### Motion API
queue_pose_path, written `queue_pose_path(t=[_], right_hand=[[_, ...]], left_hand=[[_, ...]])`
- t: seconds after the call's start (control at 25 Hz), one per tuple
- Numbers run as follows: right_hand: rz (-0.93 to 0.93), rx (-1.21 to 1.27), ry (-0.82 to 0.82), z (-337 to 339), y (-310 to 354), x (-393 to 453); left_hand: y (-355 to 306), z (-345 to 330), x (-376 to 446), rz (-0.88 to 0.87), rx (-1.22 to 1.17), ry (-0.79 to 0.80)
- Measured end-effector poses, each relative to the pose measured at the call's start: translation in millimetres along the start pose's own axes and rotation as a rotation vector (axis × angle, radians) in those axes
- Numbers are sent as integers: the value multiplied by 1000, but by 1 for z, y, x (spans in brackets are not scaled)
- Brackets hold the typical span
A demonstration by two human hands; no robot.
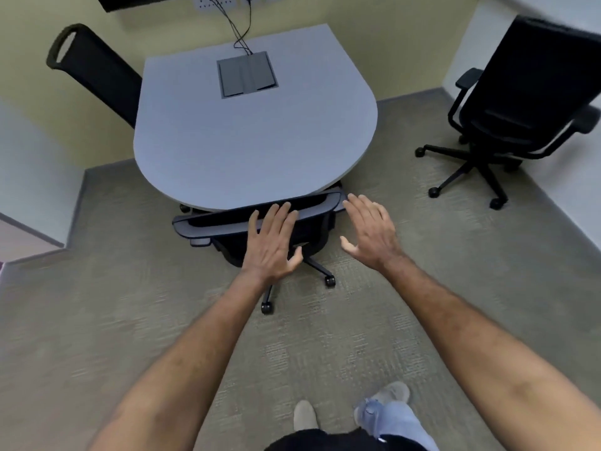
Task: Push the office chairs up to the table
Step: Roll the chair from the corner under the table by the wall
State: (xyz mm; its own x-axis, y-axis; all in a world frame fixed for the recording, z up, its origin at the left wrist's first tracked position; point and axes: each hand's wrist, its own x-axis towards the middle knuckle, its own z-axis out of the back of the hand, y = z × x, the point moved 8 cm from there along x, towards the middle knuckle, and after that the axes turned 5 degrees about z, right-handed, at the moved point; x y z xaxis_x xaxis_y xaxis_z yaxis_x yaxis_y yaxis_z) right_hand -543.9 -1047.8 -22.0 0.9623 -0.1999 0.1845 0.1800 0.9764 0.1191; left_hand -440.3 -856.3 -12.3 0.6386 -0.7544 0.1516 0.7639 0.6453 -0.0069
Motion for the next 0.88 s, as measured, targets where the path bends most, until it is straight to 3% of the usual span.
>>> queue_pose_path(t=[0.4, 0.64, 0.88], right_hand=[[-266, 25, 84, 17, -194, -139], [-436, 9, 113, 29, -310, -209], [-558, 17, 102, 45, -403, -230]], left_hand=[[-241, -72, 65, -232, 125, 264], [-360, -96, 110, -310, 118, 329], [-437, -100, 179, -360, 122, 329]])
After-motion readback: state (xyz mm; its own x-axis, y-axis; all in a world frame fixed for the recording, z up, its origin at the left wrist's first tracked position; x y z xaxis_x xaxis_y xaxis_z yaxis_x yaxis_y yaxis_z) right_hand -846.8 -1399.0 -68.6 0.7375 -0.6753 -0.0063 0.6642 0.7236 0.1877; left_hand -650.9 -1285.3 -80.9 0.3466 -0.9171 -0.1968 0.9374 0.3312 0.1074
